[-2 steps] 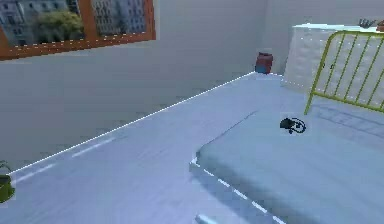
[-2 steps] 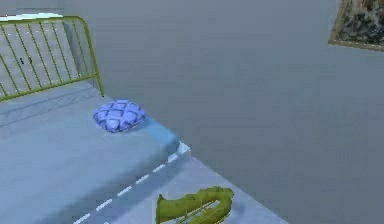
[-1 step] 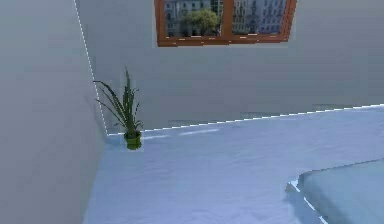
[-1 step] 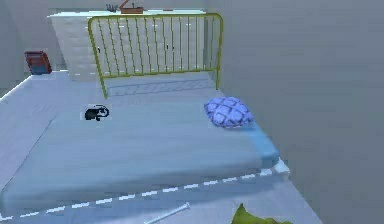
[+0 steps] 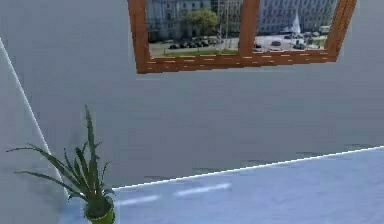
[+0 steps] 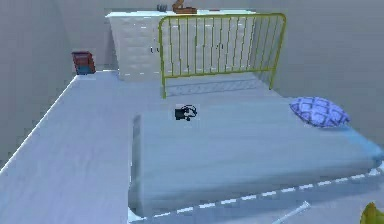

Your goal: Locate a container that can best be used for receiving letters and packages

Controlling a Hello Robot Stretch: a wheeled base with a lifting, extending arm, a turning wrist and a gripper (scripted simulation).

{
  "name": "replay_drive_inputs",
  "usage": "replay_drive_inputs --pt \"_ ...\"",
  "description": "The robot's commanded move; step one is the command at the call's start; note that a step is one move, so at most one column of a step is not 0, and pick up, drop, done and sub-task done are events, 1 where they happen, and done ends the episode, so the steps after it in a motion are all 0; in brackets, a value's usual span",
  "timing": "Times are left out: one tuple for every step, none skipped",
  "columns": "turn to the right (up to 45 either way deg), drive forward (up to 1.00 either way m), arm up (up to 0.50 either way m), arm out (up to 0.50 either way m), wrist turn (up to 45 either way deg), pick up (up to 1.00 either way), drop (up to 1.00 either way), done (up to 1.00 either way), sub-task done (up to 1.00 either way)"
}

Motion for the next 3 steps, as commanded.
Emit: replay_drive_inputs --pt "36.0 0.0 0.0 0.0 0.0 0.0 0.0 0.0 0.0" --pt "0.0 0.9 0.0 0.0 0.0 0.0 0.0 0.0 0.0" --pt "36.0 0.0 0.0 0.0 0.0 0.0 0.0 0.0 0.0"
